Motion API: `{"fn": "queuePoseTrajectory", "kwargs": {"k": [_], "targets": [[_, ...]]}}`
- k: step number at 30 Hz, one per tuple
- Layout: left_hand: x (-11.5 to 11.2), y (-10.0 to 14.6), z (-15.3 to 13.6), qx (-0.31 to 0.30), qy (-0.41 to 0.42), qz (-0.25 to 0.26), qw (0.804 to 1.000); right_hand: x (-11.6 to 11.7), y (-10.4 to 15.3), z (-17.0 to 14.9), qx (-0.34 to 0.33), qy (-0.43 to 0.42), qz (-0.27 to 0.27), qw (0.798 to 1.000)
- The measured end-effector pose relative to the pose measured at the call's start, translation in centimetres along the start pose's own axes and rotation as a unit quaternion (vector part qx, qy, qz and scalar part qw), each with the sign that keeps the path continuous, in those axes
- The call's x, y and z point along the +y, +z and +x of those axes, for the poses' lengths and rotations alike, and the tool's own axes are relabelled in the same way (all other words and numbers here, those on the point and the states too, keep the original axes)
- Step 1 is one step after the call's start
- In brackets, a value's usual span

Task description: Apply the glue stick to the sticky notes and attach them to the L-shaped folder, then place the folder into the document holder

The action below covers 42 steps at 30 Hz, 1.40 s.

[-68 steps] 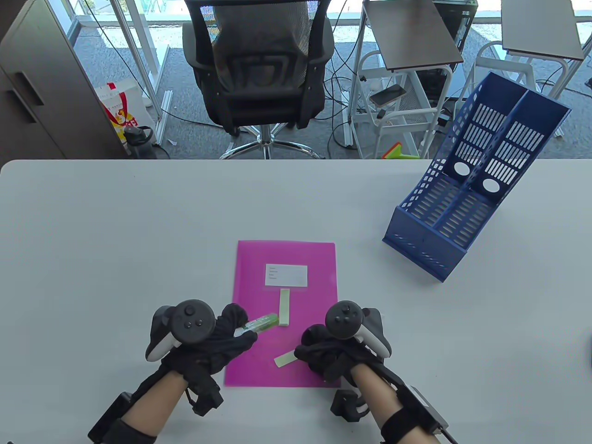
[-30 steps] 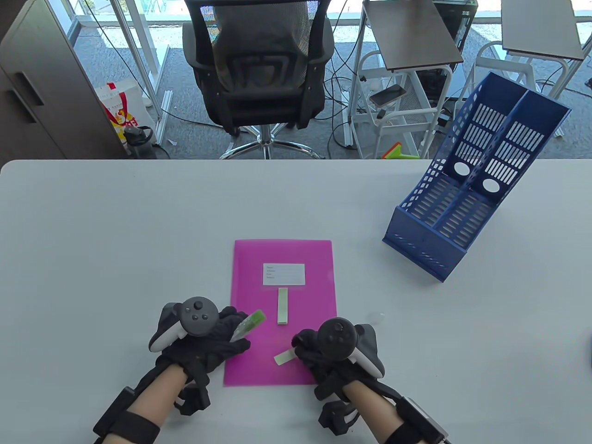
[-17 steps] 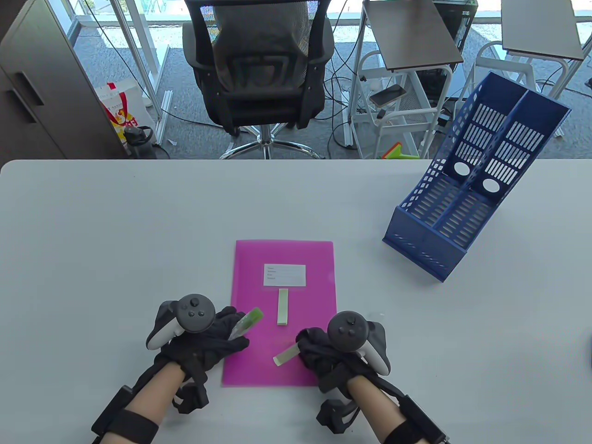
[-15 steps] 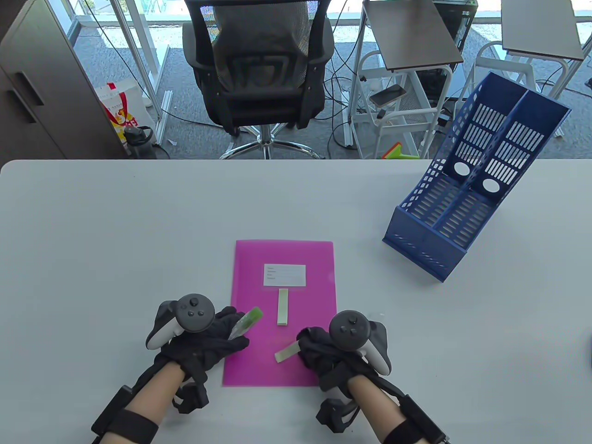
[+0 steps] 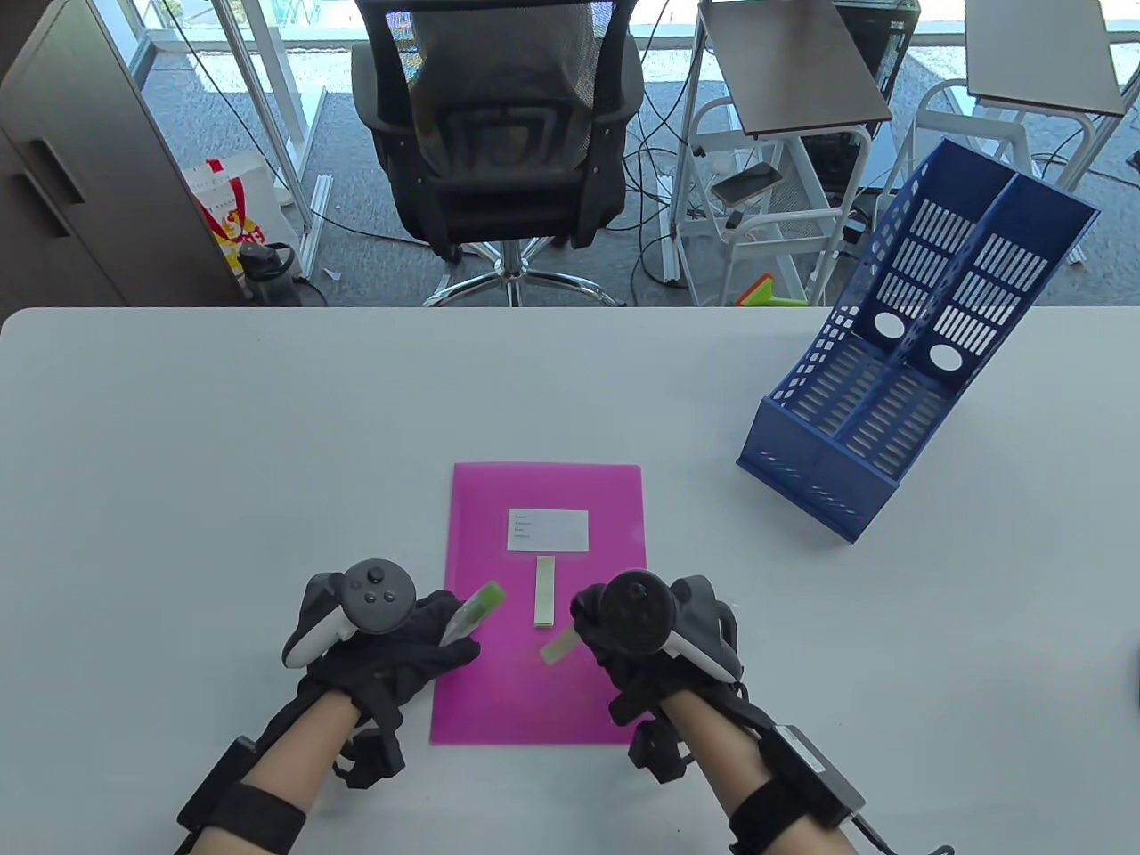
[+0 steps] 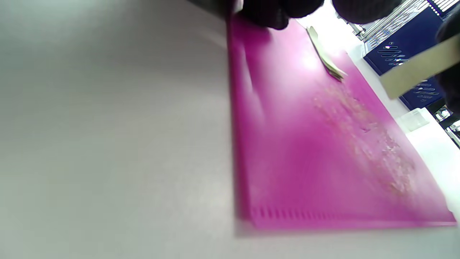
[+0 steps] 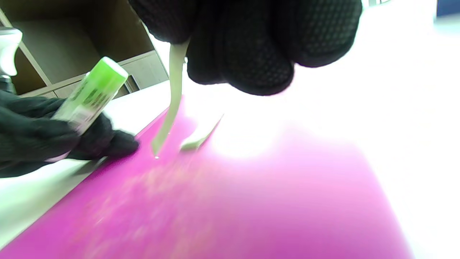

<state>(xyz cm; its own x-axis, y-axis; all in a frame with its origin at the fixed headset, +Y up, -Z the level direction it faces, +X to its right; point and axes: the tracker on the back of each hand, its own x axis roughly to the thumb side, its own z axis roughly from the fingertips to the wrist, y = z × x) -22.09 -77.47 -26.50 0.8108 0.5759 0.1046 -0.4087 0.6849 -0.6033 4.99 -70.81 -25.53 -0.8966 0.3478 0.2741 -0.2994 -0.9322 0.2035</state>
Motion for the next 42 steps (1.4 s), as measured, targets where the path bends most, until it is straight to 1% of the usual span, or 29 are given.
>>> {"fn": "queuePoseTrajectory", "kwargs": {"k": [3, 7, 10, 16, 20, 25, 31, 36, 42], "targets": [[0.0, 0.0, -0.1, -0.001, 0.004, 0.0, 1.0, -0.7, -1.7, 1.0, -0.007, 0.079, -0.043, 0.996], [0.0, 0.1, -0.1, -0.001, 0.007, -0.001, 1.0, -0.3, -4.0, 1.8, -0.002, 0.157, -0.083, 0.984], [0.0, 0.1, -0.1, -0.002, 0.007, 0.0, 1.0, 0.3, -5.2, 2.3, 0.0, 0.178, -0.102, 0.979], [0.0, 0.1, -0.1, -0.003, 0.002, 0.001, 1.0, 1.5, -6.3, 2.7, -0.008, 0.211, -0.106, 0.972], [0.0, 0.1, -0.1, -0.003, 0.003, 0.001, 1.0, 1.7, -6.4, 2.7, -0.016, 0.232, -0.111, 0.966], [0.0, 0.0, 0.0, -0.003, 0.002, 0.003, 1.0, 2.0, -6.2, 2.6, -0.022, 0.231, -0.096, 0.968], [0.0, 0.0, 0.0, -0.002, 0.0, 0.006, 1.0, 2.3, -5.0, 2.6, -0.029, 0.204, -0.07, 0.976], [0.0, 0.0, 0.0, -0.001, -0.004, 0.007, 1.0, 3.3, -3.9, 2.4, -0.033, 0.171, -0.053, 0.983], [0.0, 0.1, 0.0, 0.0, -0.008, 0.009, 1.0, 4.3, -3.7, 2.5, -0.042, 0.172, -0.033, 0.984]]}}
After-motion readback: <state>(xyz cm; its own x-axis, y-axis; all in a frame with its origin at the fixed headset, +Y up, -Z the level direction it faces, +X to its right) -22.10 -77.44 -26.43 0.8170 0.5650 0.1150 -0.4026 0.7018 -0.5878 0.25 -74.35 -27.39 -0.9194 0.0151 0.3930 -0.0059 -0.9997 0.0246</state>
